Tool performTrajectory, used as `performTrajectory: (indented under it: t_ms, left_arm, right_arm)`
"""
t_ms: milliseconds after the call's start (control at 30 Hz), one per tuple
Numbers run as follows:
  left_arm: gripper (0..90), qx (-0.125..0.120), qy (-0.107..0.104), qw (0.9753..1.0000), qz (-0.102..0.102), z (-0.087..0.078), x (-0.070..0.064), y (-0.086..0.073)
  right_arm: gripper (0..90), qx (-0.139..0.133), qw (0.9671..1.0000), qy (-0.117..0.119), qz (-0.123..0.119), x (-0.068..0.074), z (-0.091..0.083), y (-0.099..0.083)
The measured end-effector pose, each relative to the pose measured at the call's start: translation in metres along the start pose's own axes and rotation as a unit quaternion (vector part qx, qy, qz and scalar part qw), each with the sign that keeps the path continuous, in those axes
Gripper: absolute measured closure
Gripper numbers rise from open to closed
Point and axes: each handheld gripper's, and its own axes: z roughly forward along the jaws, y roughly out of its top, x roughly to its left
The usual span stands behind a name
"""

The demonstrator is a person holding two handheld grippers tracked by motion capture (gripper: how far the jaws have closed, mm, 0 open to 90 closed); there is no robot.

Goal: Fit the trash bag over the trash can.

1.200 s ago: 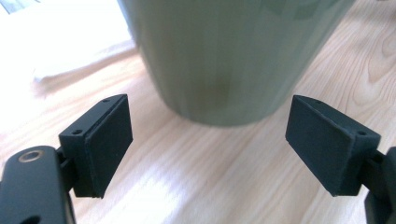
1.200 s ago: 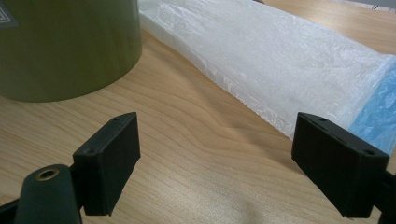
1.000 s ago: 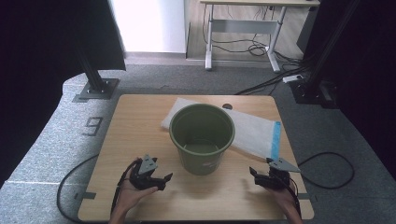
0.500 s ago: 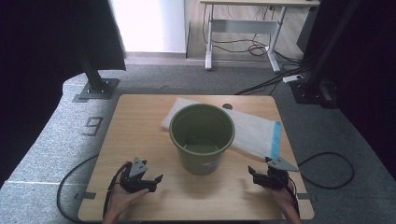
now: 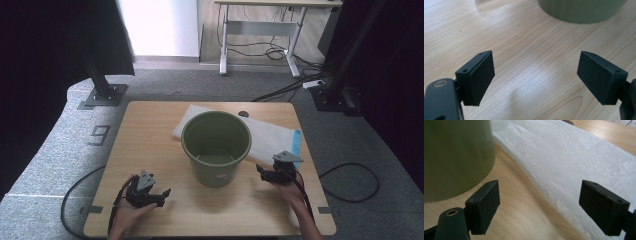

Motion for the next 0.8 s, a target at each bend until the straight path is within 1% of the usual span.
performTrajectory:
  t_ms: [133,167,233,367,467,533,600,700,800]
  left_arm:
    - [14.4,0.003,0.0,1.0,0.001,0.001,0.0,-0.001]
    - [14.4,0.001,0.0,1.0,0.0,0.001,0.0,-0.001]
    - [14.4,0.0,0.001,1.0,-0.002,0.0,0.001,-0.001]
    - [14.5,0.001,0.001,1.0,-0.003,0.0,0.001,-0.002]
    - [14.4,0.002,0.002,1.0,-0.002,0.0,0.001,-0.002]
    - [14.4,0.003,0.001,1.0,-0.001,0.0,0.0,-0.002]
    - [14.4,0.002,0.001,1.0,-0.003,0.0,0.0,-0.002]
    - [14.4,0.001,0.0,1.0,-0.004,0.0,0.0,-0.002]
    - [14.5,0.003,-0.001,1.0,-0.003,0.001,0.001,-0.002]
  right_arm:
    - [16.6,0.017,0.9999,-0.002,0.0,-0.006,0.019,0.006]
    - [17.9,0.016,0.9999,-0.002,0.0,-0.006,0.023,0.006]
    - [17.8,0.026,0.9997,-0.002,0.0,-0.008,0.03,0.007]
    - [19.2,0.04,0.9992,0.002,-0.005,-0.009,0.04,0.007]
    - [20.4,0.058,0.9982,0.0,-0.014,-0.009,0.048,0.003]
    - [21.8,0.068,0.9976,-0.004,-0.014,-0.009,0.051,0.001]
    - [24.6,0.071,0.9974,-0.008,-0.012,-0.011,0.052,-0.001]
    - [30.1,0.069,0.9976,-0.003,-0.001,-0.015,0.052,-0.001]
    - [36.5,0.066,0.9978,-0.005,0.012,-0.021,0.052,-0.002]
